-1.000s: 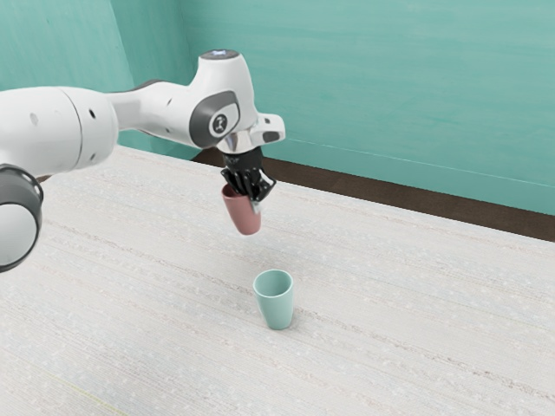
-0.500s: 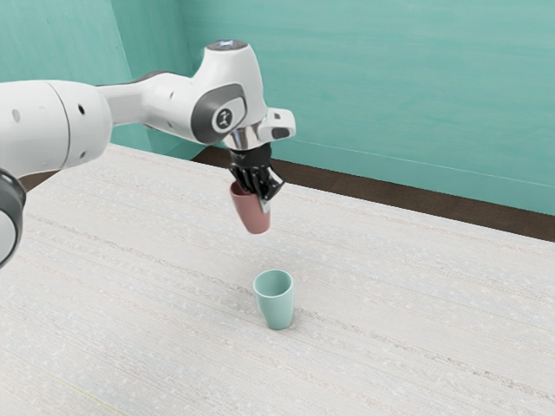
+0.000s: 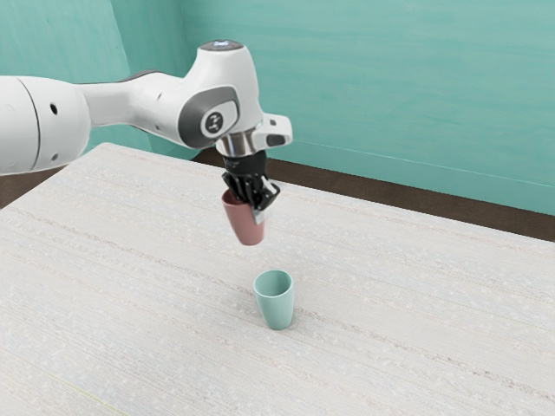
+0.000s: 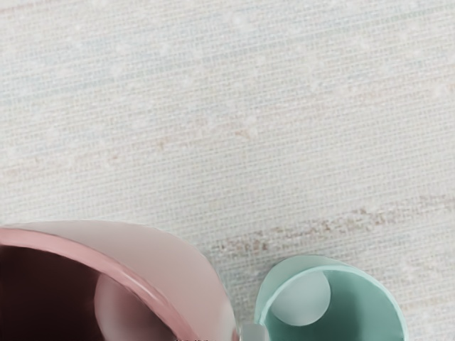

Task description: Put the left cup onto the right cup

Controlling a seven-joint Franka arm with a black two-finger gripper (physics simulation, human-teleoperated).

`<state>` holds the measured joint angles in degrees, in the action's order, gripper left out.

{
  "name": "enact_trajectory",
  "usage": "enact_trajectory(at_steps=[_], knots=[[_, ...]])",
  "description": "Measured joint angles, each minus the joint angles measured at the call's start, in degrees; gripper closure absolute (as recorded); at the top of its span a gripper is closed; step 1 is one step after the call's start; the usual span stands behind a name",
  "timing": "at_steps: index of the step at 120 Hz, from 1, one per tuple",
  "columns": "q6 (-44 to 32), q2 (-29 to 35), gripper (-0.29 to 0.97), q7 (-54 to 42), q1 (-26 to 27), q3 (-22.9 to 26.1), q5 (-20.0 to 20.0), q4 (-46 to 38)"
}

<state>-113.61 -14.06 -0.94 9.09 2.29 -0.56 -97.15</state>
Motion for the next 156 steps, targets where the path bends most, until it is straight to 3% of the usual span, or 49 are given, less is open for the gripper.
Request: enact_trajectory(at_steps=[156], knots=[[0.0,0.6,0.77,2.1,5.7,0.6,0.1,-1.2]])
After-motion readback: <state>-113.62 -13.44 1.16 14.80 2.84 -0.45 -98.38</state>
